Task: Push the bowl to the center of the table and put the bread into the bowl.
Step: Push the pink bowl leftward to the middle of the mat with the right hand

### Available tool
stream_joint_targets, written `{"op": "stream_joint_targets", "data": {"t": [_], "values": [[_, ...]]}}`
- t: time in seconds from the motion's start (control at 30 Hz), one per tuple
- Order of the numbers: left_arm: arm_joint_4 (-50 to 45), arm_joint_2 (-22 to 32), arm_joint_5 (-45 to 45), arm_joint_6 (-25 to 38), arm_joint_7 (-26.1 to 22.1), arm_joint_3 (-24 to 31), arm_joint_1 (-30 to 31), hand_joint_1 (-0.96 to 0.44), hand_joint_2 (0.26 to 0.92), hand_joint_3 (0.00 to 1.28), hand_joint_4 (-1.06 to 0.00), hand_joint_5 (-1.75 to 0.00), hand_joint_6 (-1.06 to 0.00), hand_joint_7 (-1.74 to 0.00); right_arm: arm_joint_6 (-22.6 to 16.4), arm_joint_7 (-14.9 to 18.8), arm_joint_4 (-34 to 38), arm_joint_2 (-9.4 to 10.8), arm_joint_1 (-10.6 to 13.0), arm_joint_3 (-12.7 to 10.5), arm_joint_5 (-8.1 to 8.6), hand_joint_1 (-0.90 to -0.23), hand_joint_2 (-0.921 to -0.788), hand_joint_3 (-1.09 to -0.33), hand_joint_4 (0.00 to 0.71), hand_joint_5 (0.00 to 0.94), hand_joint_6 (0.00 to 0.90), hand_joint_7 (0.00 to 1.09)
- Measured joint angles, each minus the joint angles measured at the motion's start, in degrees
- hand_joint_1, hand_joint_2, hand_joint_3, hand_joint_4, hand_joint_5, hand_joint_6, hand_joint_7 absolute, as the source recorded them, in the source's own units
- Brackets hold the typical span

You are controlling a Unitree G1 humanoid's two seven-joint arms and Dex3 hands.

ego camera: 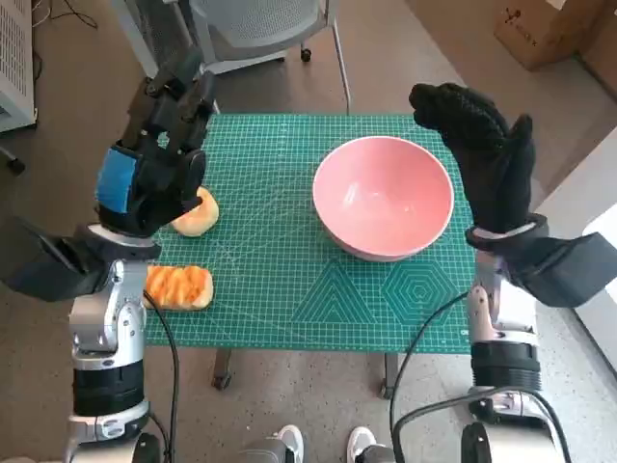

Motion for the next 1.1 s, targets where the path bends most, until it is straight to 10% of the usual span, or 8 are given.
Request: {"op": "stream_joint_targets", "data": {"t": [0.5, 0.77, 1.1], "values": [[-0.9, -0.4, 0.2, 0.1, 0.5, -0.3, 0.0, -0.69, 0.921, 0.52, -0.02, 0.0, 0.0, -0.38, 0.0, 0.6, 0.1, 0.0, 0.3, -0.3, 0.19, -0.619, -0.921, -0.622, 0.255, 0.0, 0.364, 0.0], [-0.9, -0.4, 0.2, 0.0, 0.5, -0.4, 0.1, -0.69, 0.921, 0.52, -0.02, 0.0, 0.0, -0.38, -2.2, 1.9, 8.7, -3.4, -1.2, -3.7, 0.32, -0.613, -0.921, -0.646, 0.226, 0.01, 0.324, 0.01], [-0.9, -0.4, 0.6, -0.3, 0.7, -0.4, 0.6, -0.69, 0.921, 0.52, -0.02, 0.0, 0.0, -0.39, -6.8, -9.6, 25.8, -8.5, -6.2, -6.7, -5.13, -0.588, -0.921, -0.725, 0.207, 0.002, 0.31, 0.01]]}}
